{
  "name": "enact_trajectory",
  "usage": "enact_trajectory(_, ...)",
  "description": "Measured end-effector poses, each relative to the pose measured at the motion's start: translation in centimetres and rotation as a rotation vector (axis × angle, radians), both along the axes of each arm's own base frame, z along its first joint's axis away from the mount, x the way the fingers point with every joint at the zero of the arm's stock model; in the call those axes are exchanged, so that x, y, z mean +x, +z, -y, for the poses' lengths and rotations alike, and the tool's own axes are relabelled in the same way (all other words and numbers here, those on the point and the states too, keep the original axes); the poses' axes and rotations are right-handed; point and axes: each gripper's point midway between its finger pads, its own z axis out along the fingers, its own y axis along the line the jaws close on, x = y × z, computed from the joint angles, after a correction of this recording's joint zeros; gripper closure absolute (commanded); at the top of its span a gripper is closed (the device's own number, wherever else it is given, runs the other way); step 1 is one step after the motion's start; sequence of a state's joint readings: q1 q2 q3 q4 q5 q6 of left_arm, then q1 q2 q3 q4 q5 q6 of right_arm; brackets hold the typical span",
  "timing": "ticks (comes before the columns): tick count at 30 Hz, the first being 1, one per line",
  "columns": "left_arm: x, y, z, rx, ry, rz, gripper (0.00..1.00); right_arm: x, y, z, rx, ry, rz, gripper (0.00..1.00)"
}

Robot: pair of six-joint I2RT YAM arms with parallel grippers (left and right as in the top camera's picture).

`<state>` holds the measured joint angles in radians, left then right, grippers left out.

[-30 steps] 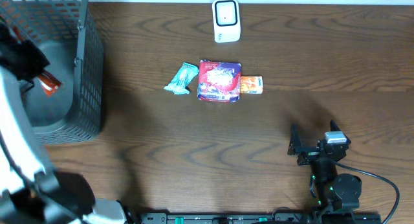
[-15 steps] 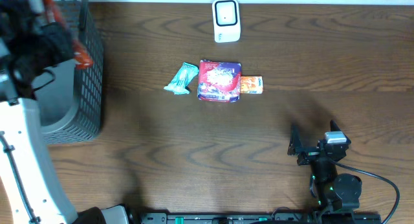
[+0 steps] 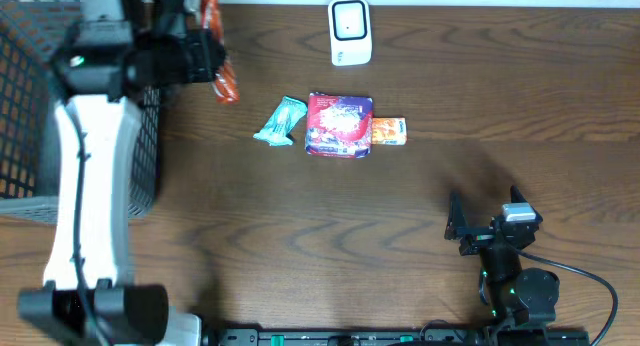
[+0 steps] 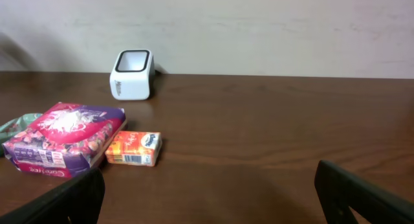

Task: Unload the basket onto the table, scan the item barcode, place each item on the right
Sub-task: 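Carry the red bar out and place it left of the green pack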

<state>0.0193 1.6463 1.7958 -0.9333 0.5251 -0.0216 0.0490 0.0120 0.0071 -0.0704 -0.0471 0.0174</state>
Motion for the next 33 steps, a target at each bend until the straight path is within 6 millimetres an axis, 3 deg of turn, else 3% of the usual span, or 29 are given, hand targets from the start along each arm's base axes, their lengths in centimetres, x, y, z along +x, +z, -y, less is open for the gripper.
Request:
enact_trajectory(3, 1.4, -3.6, 1.0, 0.014, -0.019, -0.084, 0.93, 0.0, 0.0, 0.0, 0.0, 0.0, 0.0, 0.01)
enact_trajectory(10, 3.3, -10.5, 0.5, 0.131, 0.02, -0.222, 0.93, 0.0, 0.0, 0.0, 0.0, 0.0, 0.0, 0.01)
enact_trajectory(22, 3.8, -19.9, 0.1, 0.259, 0.027, -0.423, 0.93, 0.0, 0.0, 0.0, 0.0, 0.0, 0.0, 0.01)
enact_trajectory(28, 3.5, -23.4, 0.3, 0.29, 0.015, -0.497, 0.93, 0.0, 0.0, 0.0, 0.0, 0.0, 0.0, 0.01)
enact_trajectory(33, 3.3, -24.4, 0.8, 0.296, 0.003, -0.519, 0.92, 0.0, 0.0, 0.0, 0.0, 0.0, 0.0, 0.01)
